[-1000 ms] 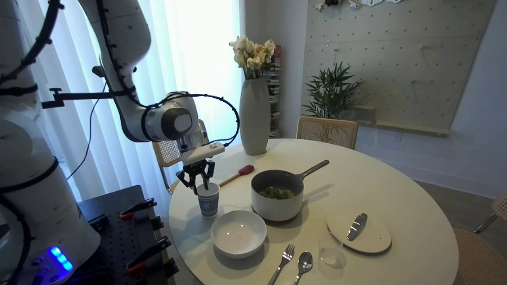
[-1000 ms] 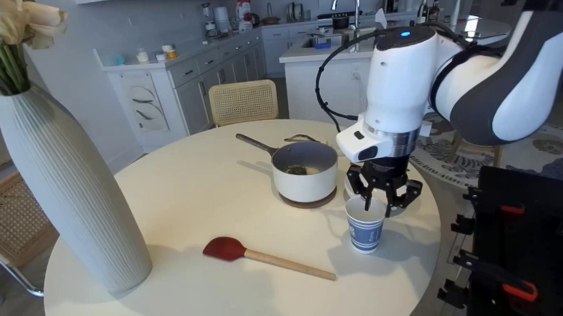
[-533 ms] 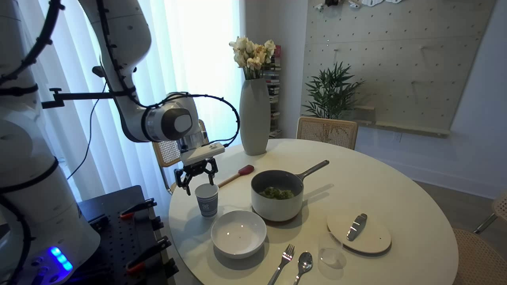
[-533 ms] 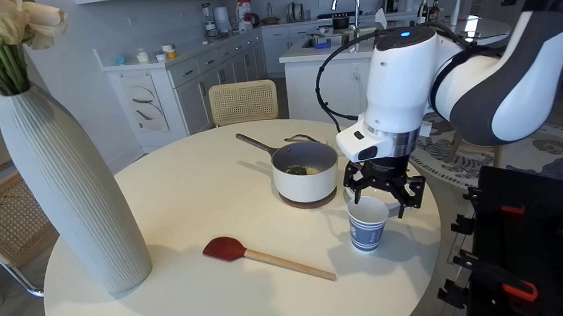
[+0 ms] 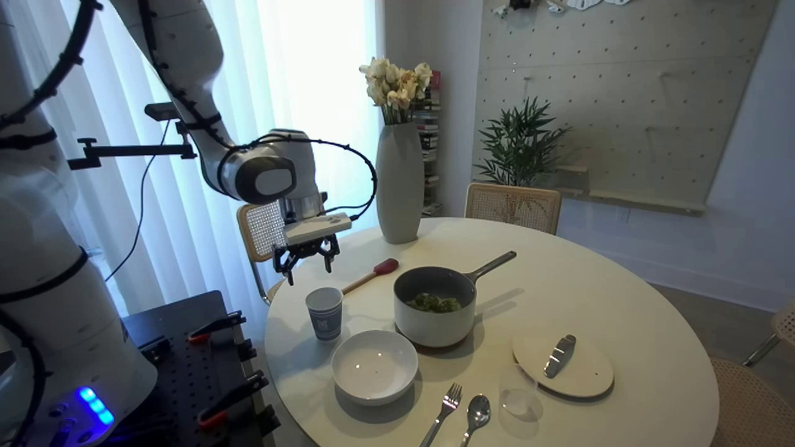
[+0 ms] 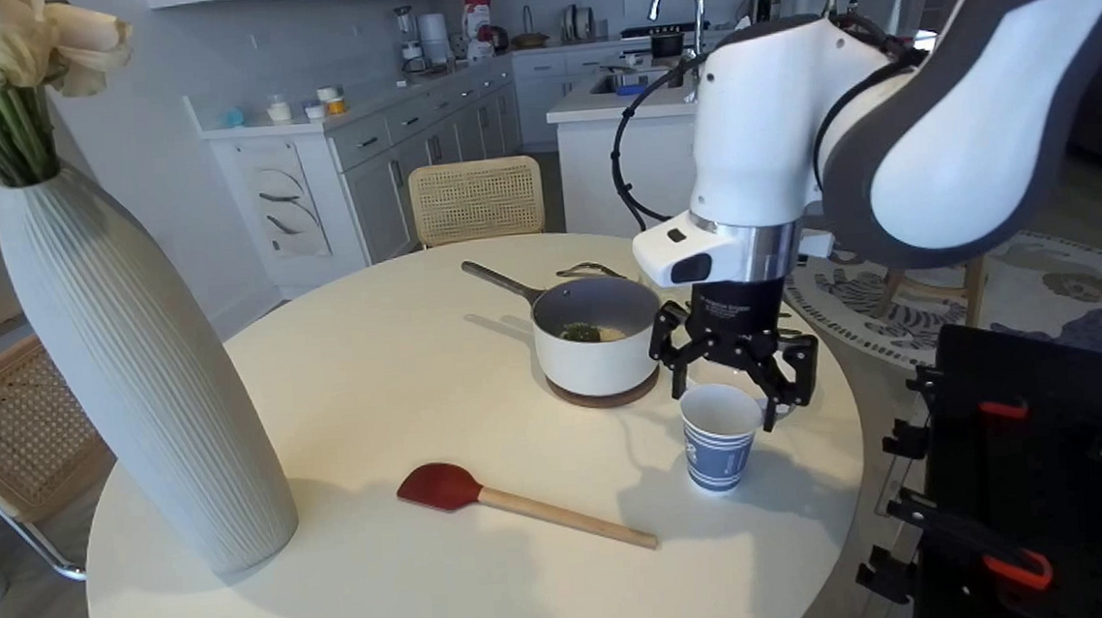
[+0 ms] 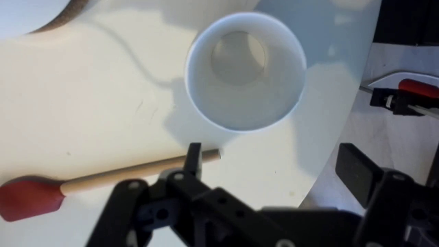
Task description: Place the spoon next to the fork then move the cup to the left
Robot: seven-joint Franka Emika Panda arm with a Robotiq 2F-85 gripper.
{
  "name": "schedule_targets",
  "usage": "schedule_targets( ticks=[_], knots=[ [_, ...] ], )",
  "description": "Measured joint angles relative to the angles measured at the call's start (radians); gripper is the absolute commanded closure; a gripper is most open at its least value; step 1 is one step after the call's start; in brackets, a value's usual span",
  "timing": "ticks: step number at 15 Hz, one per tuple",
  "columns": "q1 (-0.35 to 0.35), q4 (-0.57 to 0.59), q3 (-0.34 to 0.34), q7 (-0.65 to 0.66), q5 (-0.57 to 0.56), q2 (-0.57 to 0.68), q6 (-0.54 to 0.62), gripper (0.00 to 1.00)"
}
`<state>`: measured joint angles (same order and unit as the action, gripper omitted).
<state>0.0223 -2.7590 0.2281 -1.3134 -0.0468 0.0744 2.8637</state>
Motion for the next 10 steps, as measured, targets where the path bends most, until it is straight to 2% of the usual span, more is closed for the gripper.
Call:
schedule_targets(
  ticks=[2,3,5,10],
  knots=[
    [-0.010,0.021,0.019,-0.083,0.141,-0.065,-0.082,0.00],
    [-0.024,0.030,0.010,-0.095,0.173,-0.103,-0.125,0.00],
    [-0.057,0.034,-0.025,-0.095,0.184,-0.169,-0.174,0.00],
    [-0.076,0.030,-0.045,-0.095,0.182,-0.142,-0.171,0.00]
  ],
)
